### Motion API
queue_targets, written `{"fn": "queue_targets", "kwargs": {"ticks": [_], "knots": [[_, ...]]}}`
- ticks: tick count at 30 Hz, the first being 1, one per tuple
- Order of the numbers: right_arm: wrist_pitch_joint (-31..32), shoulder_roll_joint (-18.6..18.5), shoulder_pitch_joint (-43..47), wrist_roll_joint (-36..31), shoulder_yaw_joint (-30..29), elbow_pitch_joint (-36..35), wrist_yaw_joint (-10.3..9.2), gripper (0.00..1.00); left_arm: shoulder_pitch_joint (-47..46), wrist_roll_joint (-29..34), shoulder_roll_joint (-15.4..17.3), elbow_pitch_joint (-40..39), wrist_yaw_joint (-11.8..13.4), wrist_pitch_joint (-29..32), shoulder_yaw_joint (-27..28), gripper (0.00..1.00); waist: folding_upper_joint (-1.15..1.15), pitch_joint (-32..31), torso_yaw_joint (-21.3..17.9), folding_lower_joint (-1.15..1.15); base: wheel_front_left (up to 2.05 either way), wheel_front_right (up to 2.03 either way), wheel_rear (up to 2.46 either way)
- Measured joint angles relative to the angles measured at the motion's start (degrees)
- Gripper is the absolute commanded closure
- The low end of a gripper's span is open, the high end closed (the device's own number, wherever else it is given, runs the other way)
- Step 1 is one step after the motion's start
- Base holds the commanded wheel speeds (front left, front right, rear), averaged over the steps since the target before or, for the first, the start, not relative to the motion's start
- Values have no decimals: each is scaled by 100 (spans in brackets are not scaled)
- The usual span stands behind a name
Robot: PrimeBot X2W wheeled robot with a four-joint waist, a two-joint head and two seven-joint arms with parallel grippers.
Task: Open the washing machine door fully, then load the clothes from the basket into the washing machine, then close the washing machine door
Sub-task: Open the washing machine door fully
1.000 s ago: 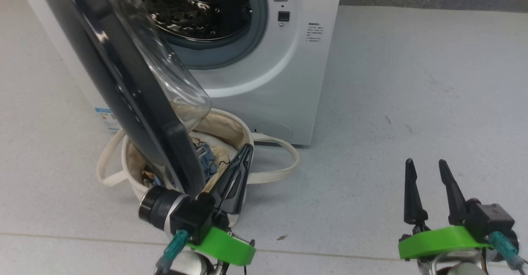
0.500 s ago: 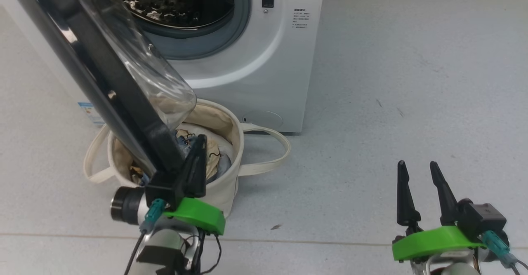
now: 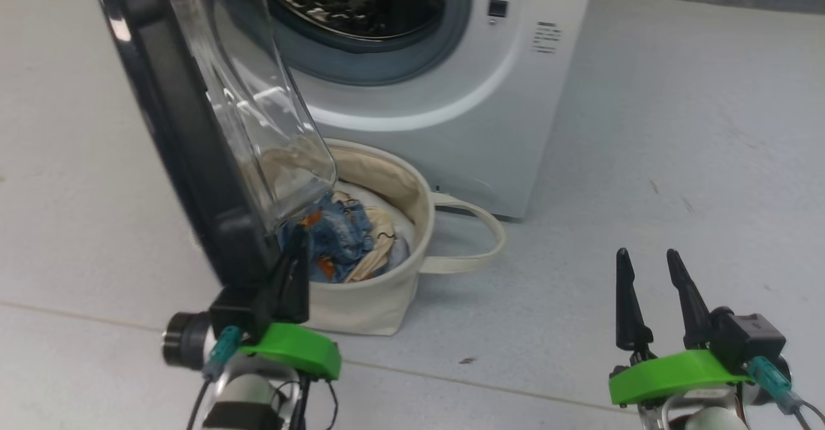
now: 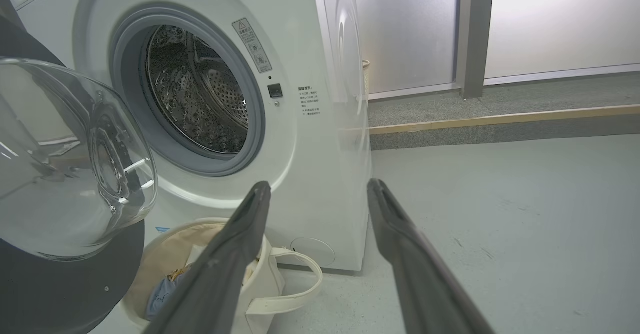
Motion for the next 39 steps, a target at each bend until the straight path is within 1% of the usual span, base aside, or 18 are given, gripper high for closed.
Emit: {"fn": "queue_targets", "kwargs": {"ticks": [4, 8, 13, 20, 23, 25, 30, 34, 38, 39], "knots": [[0, 0, 1, -1, 26, 0, 0, 0, 134, -2, 44, 9, 36, 1, 291, 100, 0, -10, 300, 0, 0, 0, 0], [0, 0, 2, -8, 35, 1, 0, 0, 197, 1, 37, 5, 51, 1, 466, 100, 0, 6, 581, 0, 0, 0, 0], [0, 0, 2, -58, 35, 1, 0, 0, 216, 48, 42, -3, 51, 1, 820, 100, 0, 64, 833, 0, 0, 0, 0], [0, 0, -2, -198, 79, -2, 0, 0, 161, -46, 147, 14, -10, 1, 1471, 100, 1, 283, 937, 0, 0, 0, 0], [0, 0, -8, -313, 48, -5, 0, 0, -22, -65, 227, 45, -26, 1, 1762, 100, 1, 433, 962, 0, 0, 0, 0], [0, 0, -16, -353, 31, -8, 0, 0, -108, -74, 237, 46, -38, 1, 1860, 100, 1, 490, 975, 0, 0, 0, 0], [0, -20, -131, -522, 9, -12, 0, 0, -470, -339, 244, 40, -159, 1, 2437, 100, 1, 776, 1071, 0, 0, 0, 0], [0, -200, -277, -565, 54, -68, 0, 0, -649, -368, 315, 37, -211, 1, 2918, 100, 1, 1012, 1182, 1, 0, 0, 0], [0, -400, -341, -578, 58, -90, 0, 0, -911, -466, 300, 35, -212, 1, 3373, 100, 1, 1249, 1323, 1, 0, 0, 0], [0, -442, -360, -589, 70, -103, 0, 0, -985, -477, 290, 38, -250, 1, 3487, 100, 1, 1303, 1358, 1, 0, 0, 0]]}}
